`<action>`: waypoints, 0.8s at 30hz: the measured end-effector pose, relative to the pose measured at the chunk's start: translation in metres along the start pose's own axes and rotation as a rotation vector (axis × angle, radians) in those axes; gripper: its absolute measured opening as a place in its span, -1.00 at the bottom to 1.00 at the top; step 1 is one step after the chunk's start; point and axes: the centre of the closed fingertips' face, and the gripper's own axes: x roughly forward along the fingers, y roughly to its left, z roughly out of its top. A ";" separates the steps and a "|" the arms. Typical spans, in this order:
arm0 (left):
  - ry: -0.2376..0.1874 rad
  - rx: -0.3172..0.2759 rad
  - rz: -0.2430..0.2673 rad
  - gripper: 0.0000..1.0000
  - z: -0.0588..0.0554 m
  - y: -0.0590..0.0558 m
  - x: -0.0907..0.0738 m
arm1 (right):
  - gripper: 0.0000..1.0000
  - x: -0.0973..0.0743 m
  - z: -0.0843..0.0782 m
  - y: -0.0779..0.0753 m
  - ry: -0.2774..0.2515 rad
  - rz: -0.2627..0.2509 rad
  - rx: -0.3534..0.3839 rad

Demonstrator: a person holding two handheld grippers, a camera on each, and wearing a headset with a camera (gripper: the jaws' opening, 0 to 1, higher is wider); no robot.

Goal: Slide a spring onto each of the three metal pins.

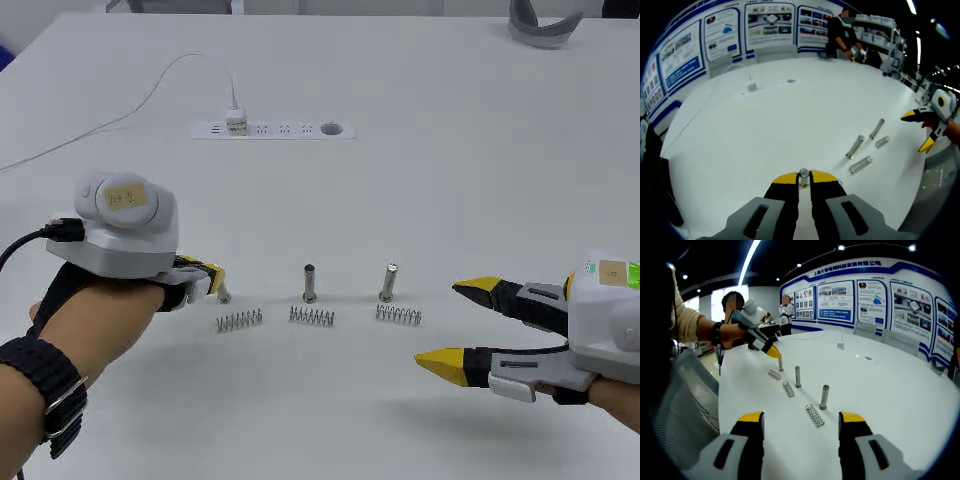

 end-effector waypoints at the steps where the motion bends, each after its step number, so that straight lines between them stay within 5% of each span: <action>1: 0.000 0.002 -0.001 -0.86 0.000 0.000 0.000 | 0.22 0.000 0.000 0.000 0.000 0.000 0.000; 12: -0.007 0.094 -0.010 -0.85 -0.001 -0.003 0.001 | 0.22 0.001 0.000 0.001 0.003 0.005 0.001; 24: -0.005 0.119 -0.007 -0.83 -0.003 -0.004 -0.001 | 0.22 0.001 -0.001 0.002 0.003 0.009 -0.001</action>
